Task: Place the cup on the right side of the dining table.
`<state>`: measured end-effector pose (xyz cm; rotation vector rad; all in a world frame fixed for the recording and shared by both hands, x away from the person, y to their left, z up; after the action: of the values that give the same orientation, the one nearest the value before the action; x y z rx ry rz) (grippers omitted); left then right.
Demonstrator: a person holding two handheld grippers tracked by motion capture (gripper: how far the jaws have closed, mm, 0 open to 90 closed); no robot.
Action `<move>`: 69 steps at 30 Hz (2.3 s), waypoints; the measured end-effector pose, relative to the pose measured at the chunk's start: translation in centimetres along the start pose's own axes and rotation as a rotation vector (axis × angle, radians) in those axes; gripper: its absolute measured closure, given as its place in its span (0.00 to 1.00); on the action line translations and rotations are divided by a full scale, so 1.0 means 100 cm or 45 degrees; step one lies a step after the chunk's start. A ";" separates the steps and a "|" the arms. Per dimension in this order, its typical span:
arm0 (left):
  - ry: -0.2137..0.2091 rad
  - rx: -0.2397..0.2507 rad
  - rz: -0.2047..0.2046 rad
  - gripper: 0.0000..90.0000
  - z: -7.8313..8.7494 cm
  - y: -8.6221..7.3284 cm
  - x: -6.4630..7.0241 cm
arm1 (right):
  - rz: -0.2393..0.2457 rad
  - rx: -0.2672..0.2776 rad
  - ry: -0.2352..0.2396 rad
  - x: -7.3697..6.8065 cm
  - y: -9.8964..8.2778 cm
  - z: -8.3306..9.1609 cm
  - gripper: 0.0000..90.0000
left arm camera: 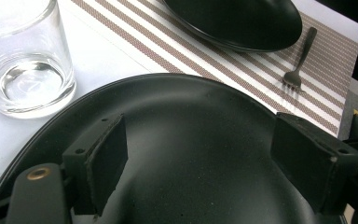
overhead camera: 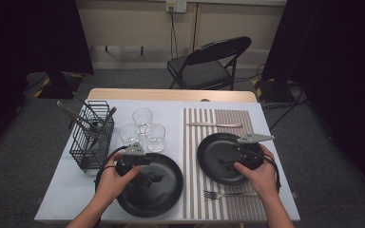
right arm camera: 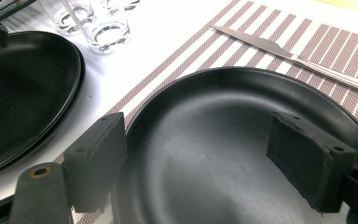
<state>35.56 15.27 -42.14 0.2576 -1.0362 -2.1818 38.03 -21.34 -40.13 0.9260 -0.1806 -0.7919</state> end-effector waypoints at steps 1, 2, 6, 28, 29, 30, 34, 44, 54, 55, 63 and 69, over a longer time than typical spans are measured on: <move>0.001 0.001 -0.001 0.21 0.000 0.000 0.000 | -0.004 0.002 0.005 0.000 0.001 -0.001 0.21; -0.005 0.009 0.006 0.21 0.000 0.000 0.000 | -0.004 0.004 0.008 0.000 0.002 -0.002 0.22; -0.006 0.009 0.011 0.21 0.001 -0.001 0.000 | -0.004 -0.004 0.012 -0.001 0.007 -0.006 0.22; -0.001 0.010 -0.001 0.21 0.002 0.000 0.000 | 0.015 -0.019 0.042 -0.005 0.036 -0.031 0.25; -0.001 0.010 -0.001 0.20 0.002 0.000 0.000 | 0.015 -0.019 0.042 -0.005 0.036 -0.031 0.25; -0.004 0.007 0.003 0.20 0.002 0.000 0.000 | 0.020 -0.023 0.041 -0.006 0.039 -0.032 0.25; -0.009 0.011 0.012 0.21 0.000 -0.001 0.001 | 0.026 -0.026 0.046 -0.008 0.047 -0.038 0.25; -0.005 0.010 0.004 0.20 0.002 0.000 0.000 | 0.039 -0.028 0.029 -0.013 0.061 -0.047 0.23; -0.022 0.014 0.013 0.21 0.001 -0.001 0.000 | 0.042 -0.028 0.031 -0.018 0.075 -0.058 0.23; -0.019 0.012 0.011 0.21 0.001 0.000 -0.001 | 0.044 -0.033 0.031 -0.019 0.077 -0.059 0.23; -0.013 0.015 0.011 0.21 0.002 0.000 -0.001 | 0.043 -0.035 0.044 -0.023 0.084 -0.069 0.25; -0.013 0.016 0.013 0.21 0.003 0.000 -0.001 | 0.060 -0.034 0.057 -0.026 0.091 -0.076 0.26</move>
<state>35.52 15.51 -42.00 0.2464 -1.0547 -2.1706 44.49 -11.49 -37.27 0.9100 -0.1521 -0.7279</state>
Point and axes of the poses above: each handheld gripper's, and its own axes: z roughly backward along the jaws, y roughly out of its top, x roughly to its right, the point moved 1 cm from there along -z, roughly forward along the jaws, and after that the axes turned 9 degrees about y, right-handed, at the moved point
